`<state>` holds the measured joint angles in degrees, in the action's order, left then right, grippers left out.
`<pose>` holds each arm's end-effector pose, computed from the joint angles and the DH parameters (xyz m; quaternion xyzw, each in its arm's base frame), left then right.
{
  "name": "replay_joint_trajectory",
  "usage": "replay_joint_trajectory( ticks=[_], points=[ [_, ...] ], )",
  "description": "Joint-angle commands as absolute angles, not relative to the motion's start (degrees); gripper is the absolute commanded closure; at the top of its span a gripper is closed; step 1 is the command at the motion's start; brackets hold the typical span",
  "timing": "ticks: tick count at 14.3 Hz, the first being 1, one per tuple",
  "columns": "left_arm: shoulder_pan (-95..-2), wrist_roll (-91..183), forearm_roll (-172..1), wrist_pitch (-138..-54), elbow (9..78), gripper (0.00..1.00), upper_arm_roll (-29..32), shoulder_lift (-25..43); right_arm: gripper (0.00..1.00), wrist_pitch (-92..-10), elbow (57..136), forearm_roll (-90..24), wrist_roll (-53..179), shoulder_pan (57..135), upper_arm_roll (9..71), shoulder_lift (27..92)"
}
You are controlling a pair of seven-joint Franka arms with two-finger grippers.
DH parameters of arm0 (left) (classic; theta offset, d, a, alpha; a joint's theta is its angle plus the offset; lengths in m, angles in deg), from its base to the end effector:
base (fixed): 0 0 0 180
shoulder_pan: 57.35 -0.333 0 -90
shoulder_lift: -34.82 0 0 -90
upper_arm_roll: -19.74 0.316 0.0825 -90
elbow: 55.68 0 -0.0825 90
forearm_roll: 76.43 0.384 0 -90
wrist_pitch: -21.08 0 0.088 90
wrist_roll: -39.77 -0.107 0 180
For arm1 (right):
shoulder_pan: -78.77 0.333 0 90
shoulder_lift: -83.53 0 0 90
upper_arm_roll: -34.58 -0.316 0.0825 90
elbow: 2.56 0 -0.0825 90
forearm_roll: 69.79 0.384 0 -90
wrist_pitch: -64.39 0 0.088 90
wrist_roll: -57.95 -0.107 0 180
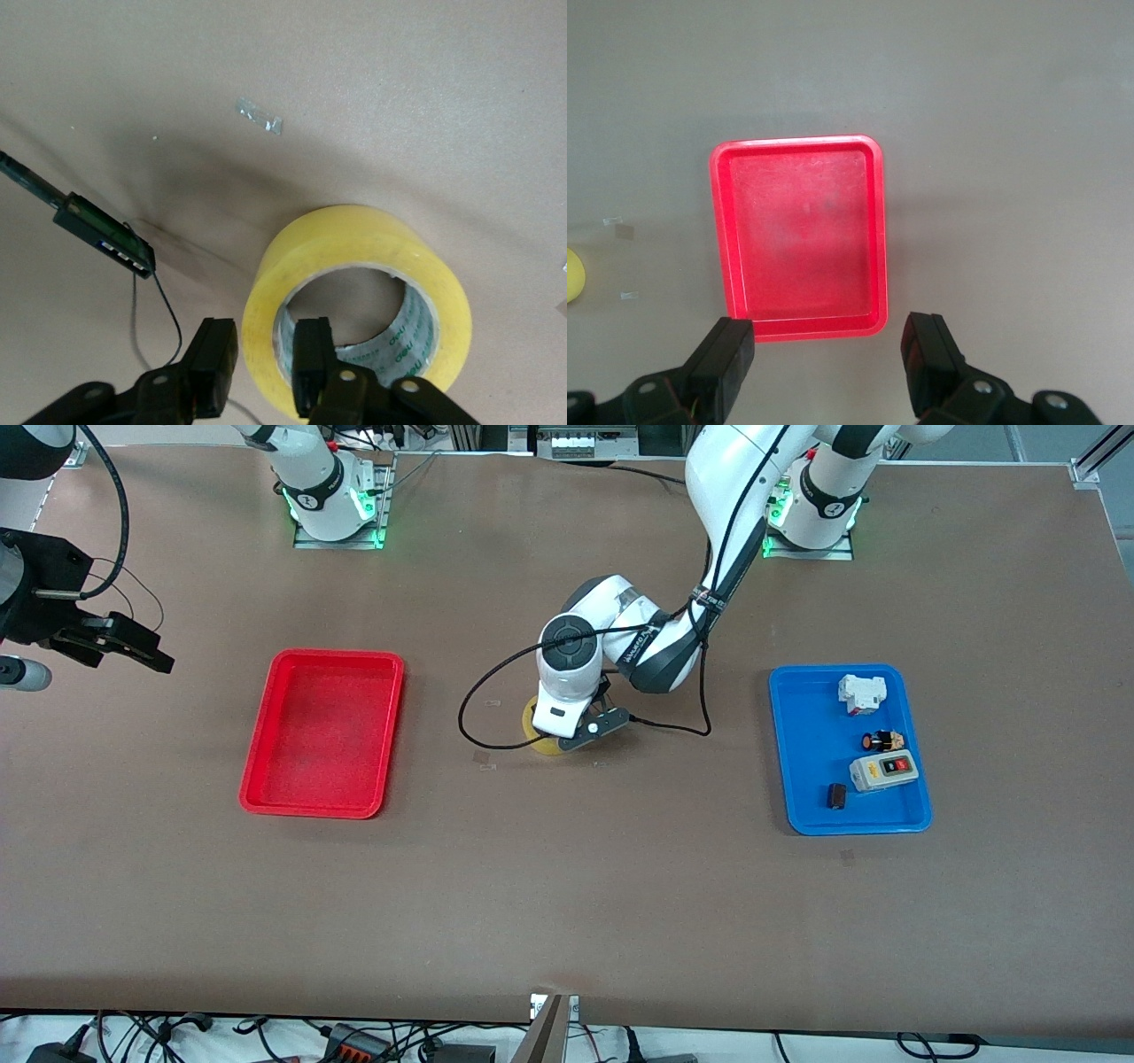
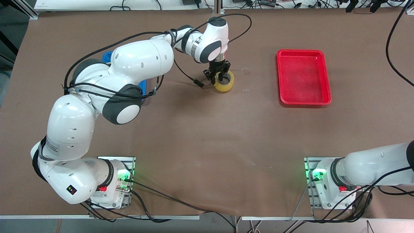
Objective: Place and move tape with both arms
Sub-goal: 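Set the tape down with the left gripper while the right gripper approaches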
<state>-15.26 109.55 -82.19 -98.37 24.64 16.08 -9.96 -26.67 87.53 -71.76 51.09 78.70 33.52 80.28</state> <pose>0.5052 -0.5132 0.2320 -0.9670 -0.2415 0.0813 0.0063 0.5721 0.0060 0.5934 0.9984 -0.0505 -0.0187 0.0180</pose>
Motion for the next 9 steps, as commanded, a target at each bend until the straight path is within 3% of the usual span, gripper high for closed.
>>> replay_joint_trajectory(
  ticks=[1, 2, 3, 4, 9],
  points=[
    [-14.72, 109.99, -83.29, -97.84, 23.24, 0.49, 16.76, -10.36, 0.02, -25.87, 87.09, -70.93, 51.36, 78.68, 33.08, 80.36],
    [-14.72, 109.99, -83.29, -97.84, 23.24, 0.42, 16.76, -10.36, 0.02, -25.87, 87.09, -70.93, 51.18, 78.94, 33.00, 80.28],
    [-14.90, 109.91, -83.20, -97.66, 23.16, 0.24, 16.76, -10.01, 0.02, -25.96, 87.09, -70.93, 51.00, 79.29, 33.00, 79.93],
    [-15.42, 109.73, -82.59, -97.40, 23.16, 0.00, 16.76, -9.05, 0.02, -26.31, 87.18, -70.93, 50.91, 79.99, 32.91, 79.75],
    [-19.63, 109.20, -82.50, -89.07, 23.42, 0.00, 17.37, -2.64, 0.02, -28.50, 87.18, -70.84, 44.70, 87.45, 32.91, 76.33]
  ],
)
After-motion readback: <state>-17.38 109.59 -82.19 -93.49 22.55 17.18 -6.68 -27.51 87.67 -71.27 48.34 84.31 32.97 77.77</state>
